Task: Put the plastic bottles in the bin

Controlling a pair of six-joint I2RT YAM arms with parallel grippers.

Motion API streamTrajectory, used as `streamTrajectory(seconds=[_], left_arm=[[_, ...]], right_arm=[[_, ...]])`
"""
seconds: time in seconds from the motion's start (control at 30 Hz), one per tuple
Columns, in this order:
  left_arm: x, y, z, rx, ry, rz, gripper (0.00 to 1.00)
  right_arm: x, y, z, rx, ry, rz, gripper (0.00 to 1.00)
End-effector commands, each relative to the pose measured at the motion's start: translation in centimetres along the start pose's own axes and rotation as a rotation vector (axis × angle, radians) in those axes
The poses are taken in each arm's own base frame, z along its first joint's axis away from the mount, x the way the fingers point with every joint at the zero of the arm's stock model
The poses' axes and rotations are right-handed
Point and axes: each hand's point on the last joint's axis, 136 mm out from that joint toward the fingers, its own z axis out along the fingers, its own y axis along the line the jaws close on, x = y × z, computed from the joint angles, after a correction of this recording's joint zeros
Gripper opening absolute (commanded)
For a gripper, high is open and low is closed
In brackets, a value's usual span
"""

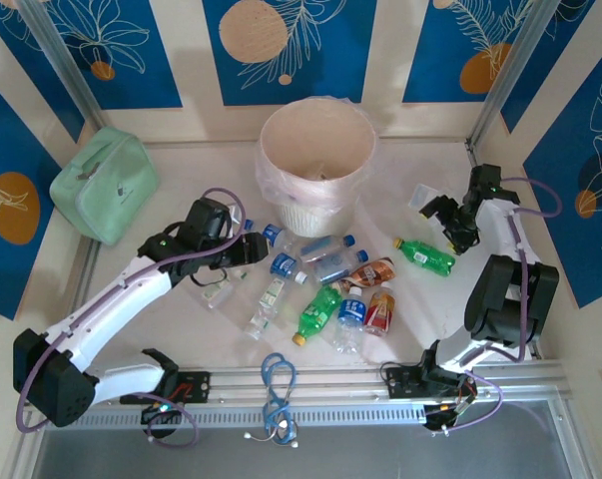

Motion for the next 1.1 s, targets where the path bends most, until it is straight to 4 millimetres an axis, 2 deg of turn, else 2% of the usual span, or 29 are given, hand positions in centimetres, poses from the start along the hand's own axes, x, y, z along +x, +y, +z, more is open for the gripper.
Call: streamTrajectory(seconds=[0.0, 0.17, 0.33, 0.6, 0.9, 1.07], left_arm=[[0.0, -0.4, -0.3, 0.031, -0.011, -0.01, 0.73], [0.2, -0.2, 0.0, 0.026, -0.004, -0.016, 0.72], [0.4, -0.1, 0.2, 0.026, 0.003, -0.02, 0.72], [0.4, -0.1, 0.7, 0.029, 0.007, -0.029, 0.72], [0.5, 0.0, 0.8, 0.028, 0.015, -0.028, 0.72], [0.6, 0.0, 0.9, 0.031, 0.016, -0.03, 0.72]], right_arm=[[-0.6, 1.0, 0.4, -0.008, -0.008, -0.06, 0.92], [-0.2, 0.7, 2.2, 0.043, 0.023, -0.098, 0.92], [0.4, 0.4, 3.0, 0.069, 0.029, -0.12, 0.92], [2.1, -0.8, 3.0, 0.16, 0.054, -0.125, 0.91], [4.9, -2.3, 3.3, 0.166, 0.095, -0.089, 0.93], [6.3, -2.2, 3.1, 0.147, 0.108, -0.101, 0.94]])
